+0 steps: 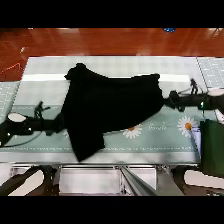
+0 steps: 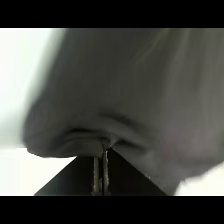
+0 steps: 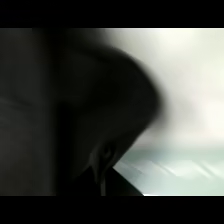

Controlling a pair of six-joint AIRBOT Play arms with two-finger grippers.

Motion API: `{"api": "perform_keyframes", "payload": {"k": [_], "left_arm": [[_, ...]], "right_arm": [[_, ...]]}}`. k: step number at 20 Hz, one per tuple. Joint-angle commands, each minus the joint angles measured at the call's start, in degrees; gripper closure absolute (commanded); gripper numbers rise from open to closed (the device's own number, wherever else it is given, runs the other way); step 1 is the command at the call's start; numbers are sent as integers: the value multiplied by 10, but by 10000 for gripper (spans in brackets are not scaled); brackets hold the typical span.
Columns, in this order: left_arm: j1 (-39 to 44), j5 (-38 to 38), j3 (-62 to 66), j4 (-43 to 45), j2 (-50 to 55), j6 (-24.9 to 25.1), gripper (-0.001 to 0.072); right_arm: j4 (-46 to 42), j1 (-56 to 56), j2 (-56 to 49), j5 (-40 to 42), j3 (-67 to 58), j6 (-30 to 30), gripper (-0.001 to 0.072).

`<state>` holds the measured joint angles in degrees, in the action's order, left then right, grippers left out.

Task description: Fold the shirts.

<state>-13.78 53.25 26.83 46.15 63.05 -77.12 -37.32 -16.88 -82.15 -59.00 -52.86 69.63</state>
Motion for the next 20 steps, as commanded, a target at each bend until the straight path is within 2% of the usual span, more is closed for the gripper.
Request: {"api": "perform_keyframes", "payload": {"k": [1, 4, 7, 11, 14, 20], "left_arm": [[-21, 70, 142, -72, -47, -1, 688], [-56, 70, 340, -141, -88, -1, 688], [-73, 79, 552, -140, -97, 4, 688], [-89, 103, 740, -131, -103, -7, 689], [-101, 136, 804, -89, -139, -7, 689], [-92, 148, 808, 91, -269, -36, 689]], "right_arm": [[5, 22, 28, -49, -150, 7, 687], [-24, 22, 84, -66, -327, 38, 688], [-72, 22, 142, -85, -469, 59, 688], [-144, 22, 244, -88, -541, 77, 688], [-226, 22, 331, -102, -541, 94, 688], [-328, 22, 444, -197, -540, 132, 687]]}}
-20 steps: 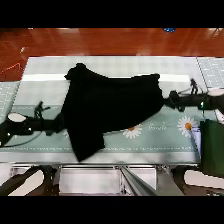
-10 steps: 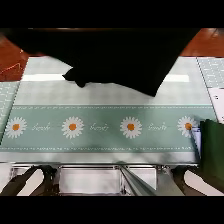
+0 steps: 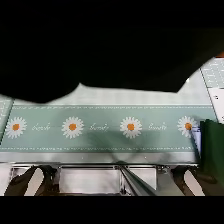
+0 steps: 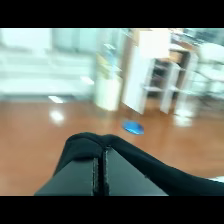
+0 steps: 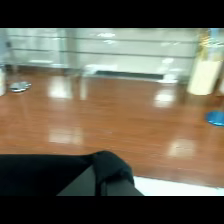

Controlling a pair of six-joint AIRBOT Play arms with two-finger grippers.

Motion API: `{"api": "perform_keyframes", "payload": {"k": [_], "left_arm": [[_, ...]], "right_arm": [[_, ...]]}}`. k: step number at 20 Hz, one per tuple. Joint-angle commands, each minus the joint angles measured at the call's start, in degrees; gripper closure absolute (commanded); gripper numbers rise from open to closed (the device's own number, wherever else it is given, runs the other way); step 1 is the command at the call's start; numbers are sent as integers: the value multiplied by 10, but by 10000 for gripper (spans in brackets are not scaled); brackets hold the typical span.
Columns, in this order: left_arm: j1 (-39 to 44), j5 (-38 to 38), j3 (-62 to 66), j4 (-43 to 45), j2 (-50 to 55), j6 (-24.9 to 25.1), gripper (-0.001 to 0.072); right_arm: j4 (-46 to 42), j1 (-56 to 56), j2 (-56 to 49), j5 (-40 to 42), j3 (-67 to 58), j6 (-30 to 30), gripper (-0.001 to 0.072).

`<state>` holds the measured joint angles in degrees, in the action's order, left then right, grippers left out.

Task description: Fold the shirts.

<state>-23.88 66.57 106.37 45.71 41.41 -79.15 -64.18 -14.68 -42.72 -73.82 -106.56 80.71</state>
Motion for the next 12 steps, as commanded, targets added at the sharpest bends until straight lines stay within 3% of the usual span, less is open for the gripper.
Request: {"api": "perform_keyframes", "payload": {"k": [1, 3, 5, 9, 12], "left_arm": [[23, 28, 13, 128, -65, -21, 689], [68, 67, 9, 229, -81, -58, 689], [111, 95, -17, 277, -83, -78, 689], [129, 95, -187, 259, -64, -88, 689], [130, 18, -315, 216, -10, -83, 689]], "right_arm": [[-75, 0, 59, -69, -3, 29, 687], [-90, 0, 68, -110, 3, 41, 688], [-79, 0, 69, -118, 41, 44, 687], [-33, 0, 63, -74, 196, 35, 687], [24, 0, 10, -19, 301, -2, 687]]}}
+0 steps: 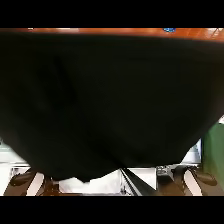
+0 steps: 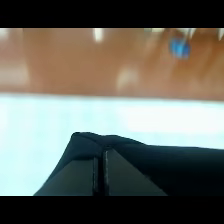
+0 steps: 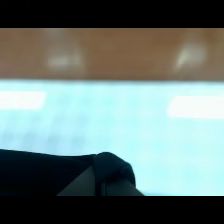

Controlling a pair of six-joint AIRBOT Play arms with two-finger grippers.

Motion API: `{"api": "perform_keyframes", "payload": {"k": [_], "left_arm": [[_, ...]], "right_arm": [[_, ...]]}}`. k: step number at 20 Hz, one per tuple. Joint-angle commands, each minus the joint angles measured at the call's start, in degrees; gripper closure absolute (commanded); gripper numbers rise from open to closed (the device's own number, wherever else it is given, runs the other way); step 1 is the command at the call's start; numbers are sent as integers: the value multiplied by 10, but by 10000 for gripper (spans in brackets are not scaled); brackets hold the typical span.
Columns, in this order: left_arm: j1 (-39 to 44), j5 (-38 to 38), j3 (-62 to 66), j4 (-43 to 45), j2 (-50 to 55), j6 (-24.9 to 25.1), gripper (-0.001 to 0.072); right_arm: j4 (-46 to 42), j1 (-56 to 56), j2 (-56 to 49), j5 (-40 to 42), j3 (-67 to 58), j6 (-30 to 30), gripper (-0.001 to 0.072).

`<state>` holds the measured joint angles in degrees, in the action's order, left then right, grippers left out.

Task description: Fold the shirts.

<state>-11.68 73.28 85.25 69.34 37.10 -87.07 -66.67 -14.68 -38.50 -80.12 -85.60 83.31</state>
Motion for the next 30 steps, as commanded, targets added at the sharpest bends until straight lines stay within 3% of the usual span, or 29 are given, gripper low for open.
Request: {"api": "perform_keyframes", "payload": {"k": [1, 7, 10, 15, 20, 23, 25, 30], "left_arm": [[8, -79, -128, -33, 64, -4, 689], [9, -230, -123, -89, 310, 4, 689], [29, -311, -98, -88, 423, 4, 689], [45, -262, -23, -90, 574, -63, 689], [41, -230, 0, -90, 571, -61, 689], [35, -171, -2, -82, 534, 13, 688], [35, -117, -12, -52, 534, 35, 689], [35, -163, -102, -12, 537, 35, 689]], "right_arm": [[57, 1, -59, 62, 112, -37, 688], [93, 32, -315, 214, 124, -75, 688], [149, 38, -461, 269, 71, -86, 688], [171, 38, -627, 230, -73, -57, 687], [167, 33, -645, 174, -90, -51, 687], [155, 19, -628, 96, -90, -71, 687], [112, 19, -628, 61, -89, -71, 687], [97, 32, -633, 75, -49, -71, 687]]}}
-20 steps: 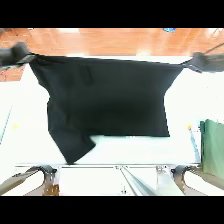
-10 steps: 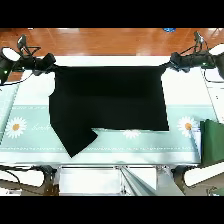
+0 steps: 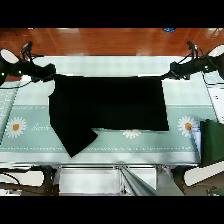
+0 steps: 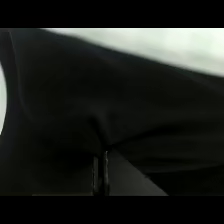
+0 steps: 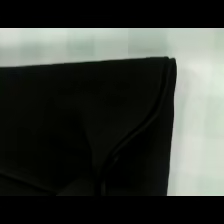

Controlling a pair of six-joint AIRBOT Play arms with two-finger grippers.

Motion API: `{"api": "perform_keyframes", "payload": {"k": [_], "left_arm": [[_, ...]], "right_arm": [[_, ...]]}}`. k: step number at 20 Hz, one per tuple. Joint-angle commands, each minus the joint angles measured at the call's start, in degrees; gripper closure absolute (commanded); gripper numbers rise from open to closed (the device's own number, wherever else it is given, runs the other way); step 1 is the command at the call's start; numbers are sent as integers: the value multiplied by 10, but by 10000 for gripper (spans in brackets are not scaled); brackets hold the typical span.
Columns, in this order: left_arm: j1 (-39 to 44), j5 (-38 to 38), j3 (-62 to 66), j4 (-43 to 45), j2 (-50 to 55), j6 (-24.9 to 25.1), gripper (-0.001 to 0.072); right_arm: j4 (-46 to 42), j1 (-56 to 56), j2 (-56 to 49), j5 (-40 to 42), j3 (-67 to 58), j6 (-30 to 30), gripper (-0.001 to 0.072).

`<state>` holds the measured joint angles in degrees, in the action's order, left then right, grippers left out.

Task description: Fold the shirts.

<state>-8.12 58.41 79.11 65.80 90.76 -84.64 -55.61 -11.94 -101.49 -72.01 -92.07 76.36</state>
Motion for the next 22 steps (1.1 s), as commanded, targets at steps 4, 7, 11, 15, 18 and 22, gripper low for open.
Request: {"api": "perform_keyframes", "payload": {"k": [4, 7, 11, 15, 18, 22], "left_arm": [[1, -8, -58, 21, 23, 10, 688], [1, -3, -58, 15, 31, 10, 688], [-2, 52, -50, 7, 31, -22, 351], [-60, 209, 3, 19, 10, -24, 197], [-120, 230, -37, 24, -79, -3, 197], [-228, 189, -250, 48, -232, -19, 197]], "right_arm": [[-9, 7, -23, -1, 20, 0, 687], [-6, 9, -35, -1, 21, 9, 687], [-19, 18, -41, -14, 21, 39, 289], [-29, -30, 14, -70, 19, 55, 297], [-65, -83, 98, -80, 60, 53, 297], [-32, -131, 246, 35, 313, 13, 298]]}}
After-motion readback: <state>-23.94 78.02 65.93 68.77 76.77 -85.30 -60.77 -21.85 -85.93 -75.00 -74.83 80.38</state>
